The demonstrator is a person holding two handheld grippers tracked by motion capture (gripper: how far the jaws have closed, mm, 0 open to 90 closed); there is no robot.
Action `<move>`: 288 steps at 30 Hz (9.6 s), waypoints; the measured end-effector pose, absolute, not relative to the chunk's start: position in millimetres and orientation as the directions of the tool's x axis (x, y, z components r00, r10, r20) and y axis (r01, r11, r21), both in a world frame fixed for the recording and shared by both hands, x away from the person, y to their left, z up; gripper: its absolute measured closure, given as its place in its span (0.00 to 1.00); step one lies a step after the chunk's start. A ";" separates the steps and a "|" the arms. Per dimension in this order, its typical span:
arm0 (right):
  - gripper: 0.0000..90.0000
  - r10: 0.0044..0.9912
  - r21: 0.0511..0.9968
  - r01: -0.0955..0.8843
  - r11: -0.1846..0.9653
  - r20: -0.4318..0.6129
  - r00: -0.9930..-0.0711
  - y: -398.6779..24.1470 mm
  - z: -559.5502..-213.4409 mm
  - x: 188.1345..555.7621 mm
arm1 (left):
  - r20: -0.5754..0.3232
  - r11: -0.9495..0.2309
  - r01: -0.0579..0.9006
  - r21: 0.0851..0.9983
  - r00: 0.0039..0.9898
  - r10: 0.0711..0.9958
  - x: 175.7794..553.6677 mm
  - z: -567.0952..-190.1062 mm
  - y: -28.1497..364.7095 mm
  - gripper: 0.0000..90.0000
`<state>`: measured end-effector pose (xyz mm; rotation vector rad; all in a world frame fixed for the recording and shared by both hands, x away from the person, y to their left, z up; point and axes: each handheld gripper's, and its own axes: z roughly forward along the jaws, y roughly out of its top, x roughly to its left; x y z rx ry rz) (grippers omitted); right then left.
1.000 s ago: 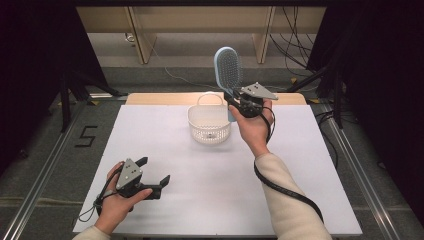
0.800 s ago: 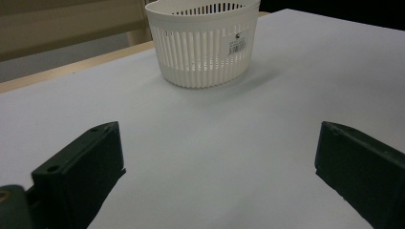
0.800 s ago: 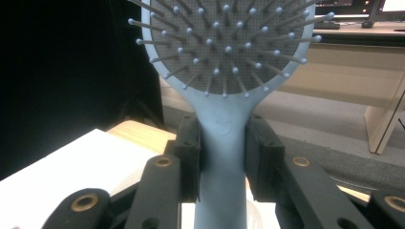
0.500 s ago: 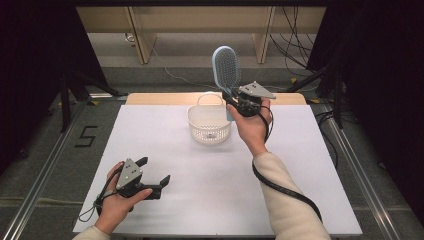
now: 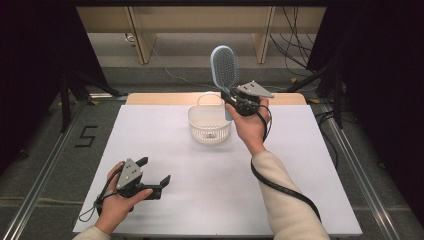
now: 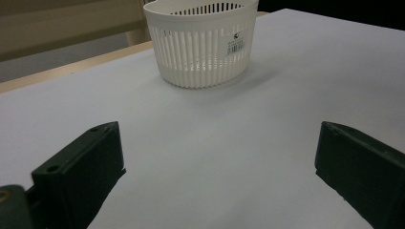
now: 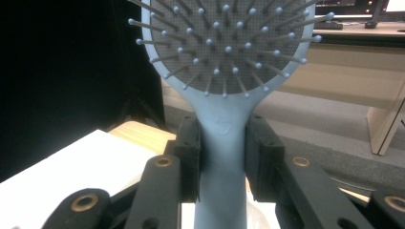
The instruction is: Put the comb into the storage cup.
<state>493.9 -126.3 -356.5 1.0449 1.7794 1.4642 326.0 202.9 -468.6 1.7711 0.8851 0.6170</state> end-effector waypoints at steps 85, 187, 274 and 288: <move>0.78 0.844 0.974 0.202 0.107 0.018 -0.535 -105.2 -358.0 507.9 | 0.001 -0.208 0.277 0.938 0.600 0.800 326.1 -468.5 203.3 0.02; 0.78 0.810 0.962 0.188 0.198 -0.052 -0.584 -97.0 -383.7 522.8 | 0.002 -0.211 0.276 0.938 0.602 0.799 326.1 -468.6 203.6 0.02; 0.78 0.776 0.918 0.195 0.345 -0.162 -0.609 -97.0 -408.9 526.5 | 0.002 -0.216 0.277 0.936 0.609 0.793 325.7 -469.3 199.5 0.03; 0.78 0.779 0.910 0.209 0.357 -0.167 -0.605 -95.0 -416.0 528.9 | 0.002 -0.215 0.277 0.936 0.607 0.794 326.0 -468.9 201.6 0.03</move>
